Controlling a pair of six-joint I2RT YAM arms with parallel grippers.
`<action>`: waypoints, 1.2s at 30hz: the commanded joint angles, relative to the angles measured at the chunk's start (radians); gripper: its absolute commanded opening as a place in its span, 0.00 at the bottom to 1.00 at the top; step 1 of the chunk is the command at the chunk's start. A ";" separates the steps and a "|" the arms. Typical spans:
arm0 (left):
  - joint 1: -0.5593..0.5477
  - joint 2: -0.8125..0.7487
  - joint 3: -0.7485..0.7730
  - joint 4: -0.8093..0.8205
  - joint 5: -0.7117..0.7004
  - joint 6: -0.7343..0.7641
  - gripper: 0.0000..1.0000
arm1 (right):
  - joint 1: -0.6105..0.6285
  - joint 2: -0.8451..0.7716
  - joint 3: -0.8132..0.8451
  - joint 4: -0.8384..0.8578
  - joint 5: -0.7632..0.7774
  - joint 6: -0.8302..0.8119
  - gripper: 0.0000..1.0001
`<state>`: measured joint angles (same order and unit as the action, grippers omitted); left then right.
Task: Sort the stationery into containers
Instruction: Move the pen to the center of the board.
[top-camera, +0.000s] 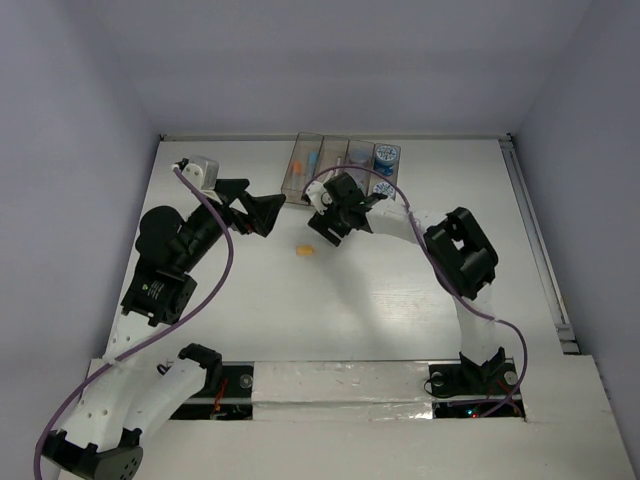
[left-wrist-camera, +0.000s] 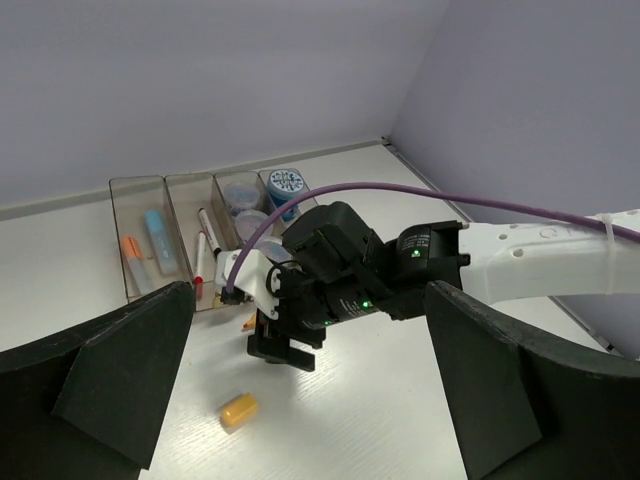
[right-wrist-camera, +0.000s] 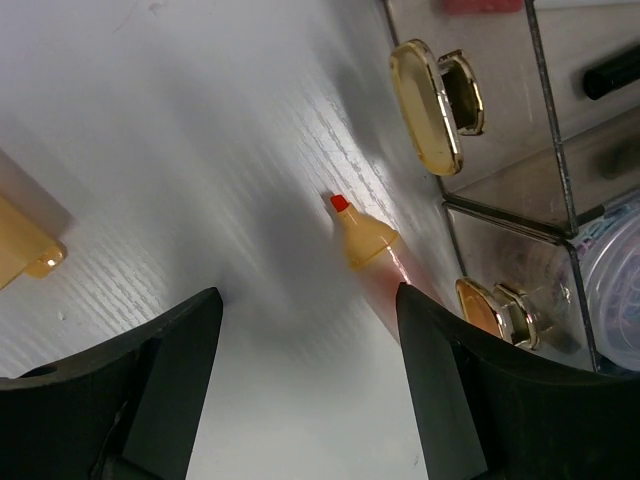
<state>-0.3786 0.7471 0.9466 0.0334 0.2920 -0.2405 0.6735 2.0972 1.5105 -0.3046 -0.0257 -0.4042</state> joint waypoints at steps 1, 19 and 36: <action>0.001 -0.003 -0.003 0.062 0.021 0.012 0.98 | -0.006 0.011 0.025 0.024 -0.006 -0.005 0.75; 0.001 0.001 -0.005 0.065 0.032 0.010 0.98 | -0.006 -0.143 -0.113 0.222 0.013 0.100 0.69; -0.008 -0.008 -0.005 0.060 0.030 0.015 0.98 | -0.006 -0.040 -0.073 0.251 0.032 0.150 0.69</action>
<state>-0.3790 0.7506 0.9424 0.0345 0.3107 -0.2367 0.6666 2.0476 1.4380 -0.1249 0.0078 -0.2863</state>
